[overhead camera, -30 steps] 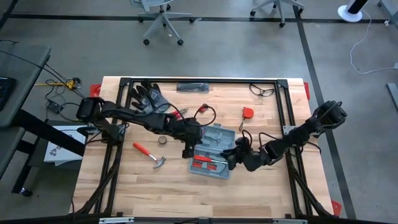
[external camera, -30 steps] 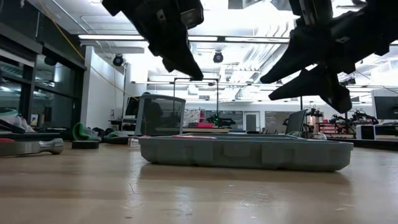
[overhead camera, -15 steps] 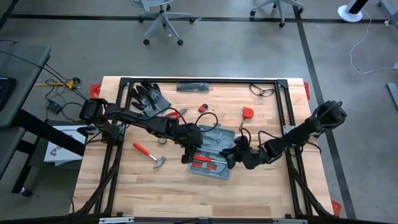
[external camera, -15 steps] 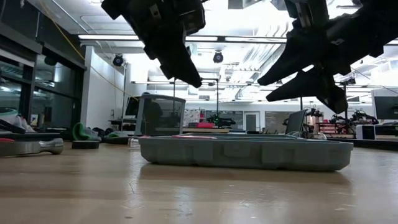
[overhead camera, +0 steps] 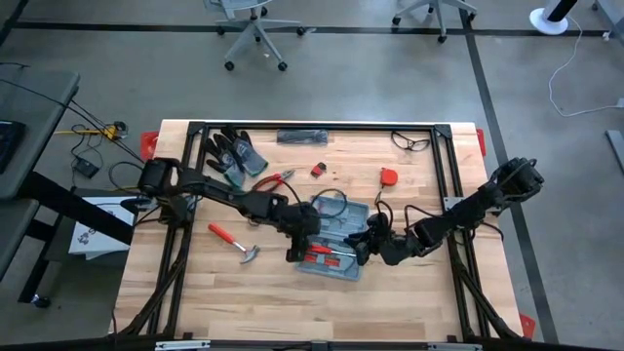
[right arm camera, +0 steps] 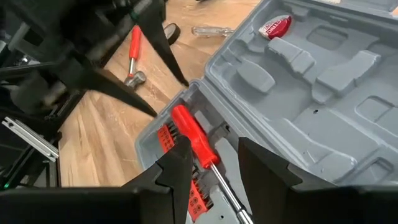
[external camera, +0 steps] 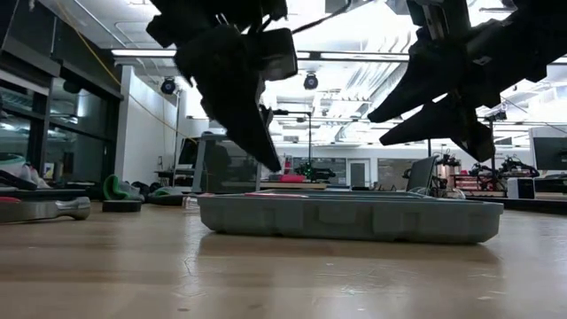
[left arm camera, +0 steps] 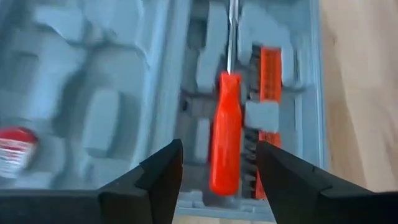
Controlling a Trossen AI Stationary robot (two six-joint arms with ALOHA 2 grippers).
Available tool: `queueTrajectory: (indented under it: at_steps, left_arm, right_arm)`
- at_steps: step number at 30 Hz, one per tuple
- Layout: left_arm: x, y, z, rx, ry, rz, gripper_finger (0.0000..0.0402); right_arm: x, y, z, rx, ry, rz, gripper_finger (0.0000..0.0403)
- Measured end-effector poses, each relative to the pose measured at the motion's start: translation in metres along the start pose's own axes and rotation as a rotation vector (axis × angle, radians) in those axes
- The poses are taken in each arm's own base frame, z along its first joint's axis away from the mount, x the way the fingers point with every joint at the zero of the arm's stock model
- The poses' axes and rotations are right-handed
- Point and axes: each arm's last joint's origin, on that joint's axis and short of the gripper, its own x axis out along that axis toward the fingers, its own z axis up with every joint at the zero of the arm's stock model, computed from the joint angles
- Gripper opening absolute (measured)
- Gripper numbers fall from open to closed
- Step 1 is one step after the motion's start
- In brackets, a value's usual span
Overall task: Prefit tool cases
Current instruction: Remove the nut driver from the gray prefit tool case
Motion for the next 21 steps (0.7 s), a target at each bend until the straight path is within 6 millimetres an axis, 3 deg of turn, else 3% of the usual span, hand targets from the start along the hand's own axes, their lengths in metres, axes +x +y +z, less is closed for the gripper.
queueTrajectory:
  at_steps: [21]
  left_arm:
    - [0.024,-0.007,-0.007,0.190,0.049,-0.008,0.0177]
  right_arm:
    - [0.000,-0.003,0.000,-0.014,-0.009,-0.028,0.0123]
